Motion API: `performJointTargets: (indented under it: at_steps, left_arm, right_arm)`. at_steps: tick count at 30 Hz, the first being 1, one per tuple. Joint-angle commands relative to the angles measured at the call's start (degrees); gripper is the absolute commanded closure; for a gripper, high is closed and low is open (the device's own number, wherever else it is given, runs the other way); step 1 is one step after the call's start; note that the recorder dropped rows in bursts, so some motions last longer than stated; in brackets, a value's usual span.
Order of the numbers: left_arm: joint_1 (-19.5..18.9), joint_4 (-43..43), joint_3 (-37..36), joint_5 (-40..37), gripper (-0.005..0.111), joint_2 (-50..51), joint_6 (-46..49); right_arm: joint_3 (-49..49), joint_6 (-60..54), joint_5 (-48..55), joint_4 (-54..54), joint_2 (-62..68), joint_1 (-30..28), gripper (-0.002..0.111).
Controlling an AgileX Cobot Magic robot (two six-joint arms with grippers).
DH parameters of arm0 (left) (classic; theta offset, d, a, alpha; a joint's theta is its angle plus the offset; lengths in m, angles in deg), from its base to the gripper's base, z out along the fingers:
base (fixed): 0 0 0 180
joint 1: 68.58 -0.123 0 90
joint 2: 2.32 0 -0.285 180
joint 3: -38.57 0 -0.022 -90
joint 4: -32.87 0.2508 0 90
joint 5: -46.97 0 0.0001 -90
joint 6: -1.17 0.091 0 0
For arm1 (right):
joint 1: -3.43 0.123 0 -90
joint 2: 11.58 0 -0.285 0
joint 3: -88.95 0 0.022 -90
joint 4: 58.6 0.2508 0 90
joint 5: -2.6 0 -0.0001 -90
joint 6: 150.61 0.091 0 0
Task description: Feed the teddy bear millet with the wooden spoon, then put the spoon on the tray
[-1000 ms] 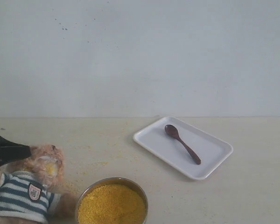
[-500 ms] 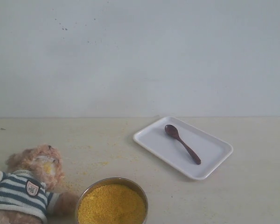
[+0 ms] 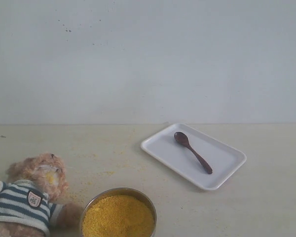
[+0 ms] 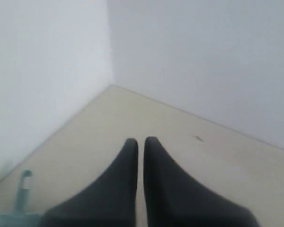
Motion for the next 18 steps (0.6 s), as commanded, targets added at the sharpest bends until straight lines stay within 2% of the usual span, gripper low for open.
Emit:
performJointTargets:
  at_steps: [1,9,11,15,18]
  left_arm:
    - [-0.1,-0.4,-0.2,5.1,0.103,-6.6,1.1]
    - [1.0,-0.4,-7.2,0.5,0.103,-25.3,-9.7]
    - [2.2,-0.4,-8.2,-1.3,0.103,-29.3,-9.2]
    - [4.9,2.1,-10.6,-15.1,0.103,-34.0,-1.7]
    - [6.9,2.4,-12.6,-16.8,0.103,-34.6,-1.9]
  right_arm:
    - [0.0,-0.3,-0.7,0.6,-0.2,0.0,0.109]
    - [0.0,-0.3,-0.6,1.1,-0.2,0.0,0.109]
    - [0.0,-0.3,-0.6,1.1,-0.2,0.0,0.109]
    - [0.0,-0.3,-0.6,1.1,-0.2,0.0,0.109]
    - [0.0,-0.3,-0.6,1.1,-0.2,0.0,0.109]
